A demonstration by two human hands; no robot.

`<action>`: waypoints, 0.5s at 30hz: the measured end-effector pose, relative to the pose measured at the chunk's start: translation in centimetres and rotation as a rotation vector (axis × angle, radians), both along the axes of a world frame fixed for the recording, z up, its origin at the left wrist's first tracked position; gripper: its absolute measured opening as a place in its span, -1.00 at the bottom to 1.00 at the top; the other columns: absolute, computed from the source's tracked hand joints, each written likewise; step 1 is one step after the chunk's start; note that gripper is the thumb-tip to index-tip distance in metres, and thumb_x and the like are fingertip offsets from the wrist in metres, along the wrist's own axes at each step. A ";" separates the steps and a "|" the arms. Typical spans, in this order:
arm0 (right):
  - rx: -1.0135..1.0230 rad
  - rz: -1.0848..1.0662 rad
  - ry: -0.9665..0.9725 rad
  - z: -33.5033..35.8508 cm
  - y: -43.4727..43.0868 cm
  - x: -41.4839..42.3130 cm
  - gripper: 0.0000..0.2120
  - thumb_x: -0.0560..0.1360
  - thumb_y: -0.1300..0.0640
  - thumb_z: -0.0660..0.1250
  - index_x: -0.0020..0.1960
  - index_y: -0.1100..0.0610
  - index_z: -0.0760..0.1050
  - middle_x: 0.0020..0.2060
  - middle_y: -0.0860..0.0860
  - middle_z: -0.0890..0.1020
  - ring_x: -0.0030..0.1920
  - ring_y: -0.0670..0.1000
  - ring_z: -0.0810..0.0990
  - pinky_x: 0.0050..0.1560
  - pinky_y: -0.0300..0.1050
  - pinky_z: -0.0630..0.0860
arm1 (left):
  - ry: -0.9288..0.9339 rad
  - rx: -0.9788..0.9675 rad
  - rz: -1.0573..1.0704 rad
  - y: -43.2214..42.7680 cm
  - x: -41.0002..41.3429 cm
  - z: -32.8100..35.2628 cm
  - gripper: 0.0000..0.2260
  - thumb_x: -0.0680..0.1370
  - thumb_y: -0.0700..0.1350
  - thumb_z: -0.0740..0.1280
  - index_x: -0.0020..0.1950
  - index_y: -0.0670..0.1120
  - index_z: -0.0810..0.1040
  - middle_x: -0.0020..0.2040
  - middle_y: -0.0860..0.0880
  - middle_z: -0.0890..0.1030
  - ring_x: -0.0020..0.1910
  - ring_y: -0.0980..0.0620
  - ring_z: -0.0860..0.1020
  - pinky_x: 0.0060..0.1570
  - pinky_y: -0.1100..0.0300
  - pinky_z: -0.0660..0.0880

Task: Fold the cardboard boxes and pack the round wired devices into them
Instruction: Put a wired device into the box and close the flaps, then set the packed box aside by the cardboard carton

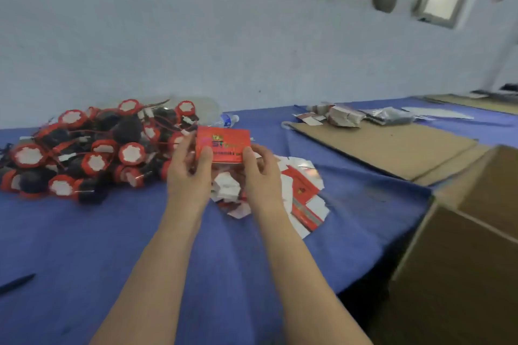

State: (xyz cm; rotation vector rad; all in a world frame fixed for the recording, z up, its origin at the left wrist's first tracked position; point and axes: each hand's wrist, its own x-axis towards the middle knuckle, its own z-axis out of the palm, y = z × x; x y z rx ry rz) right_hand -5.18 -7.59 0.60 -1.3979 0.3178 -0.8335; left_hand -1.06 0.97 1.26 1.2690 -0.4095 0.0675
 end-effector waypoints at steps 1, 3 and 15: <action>0.006 -0.106 -0.021 1.4 -2.5 -2.5 -0.94 0.60 0.08 0.25 0.04 0.01 0.47 -0.10 0.07 0.64 -0.13 0.04 0.63 0.03 0.03 0.58 | -0.002 -0.038 -0.092 -3.2 -1.8 1.3 -0.71 0.63 -0.19 0.22 0.36 -0.04 0.41 0.18 -0.15 0.59 0.09 -0.09 0.61 0.12 -0.02 0.57; -0.048 -0.366 -0.018 4.0 -7.2 -8.6 -0.85 0.59 0.03 0.25 0.10 0.06 0.48 -0.07 0.07 0.64 -0.10 0.06 0.63 0.02 0.00 0.57 | 0.035 -0.107 -0.296 -9.8 -6.6 3.8 -0.73 0.64 -0.18 0.20 0.34 -0.02 0.42 0.05 -0.09 0.62 -0.11 0.03 0.63 -0.12 0.20 0.61; -0.348 -1.229 0.778 7.2 -18.3 -36.0 -0.43 0.64 0.15 0.08 0.57 0.10 -0.09 0.55 0.12 -0.18 0.53 0.16 -0.21 0.50 0.11 -0.15 | -0.018 0.430 -1.111 -27.5 -33.3 6.1 -0.55 0.63 0.15 0.14 0.34 -0.15 0.45 0.26 -0.07 0.54 0.17 0.01 0.54 0.16 0.07 0.48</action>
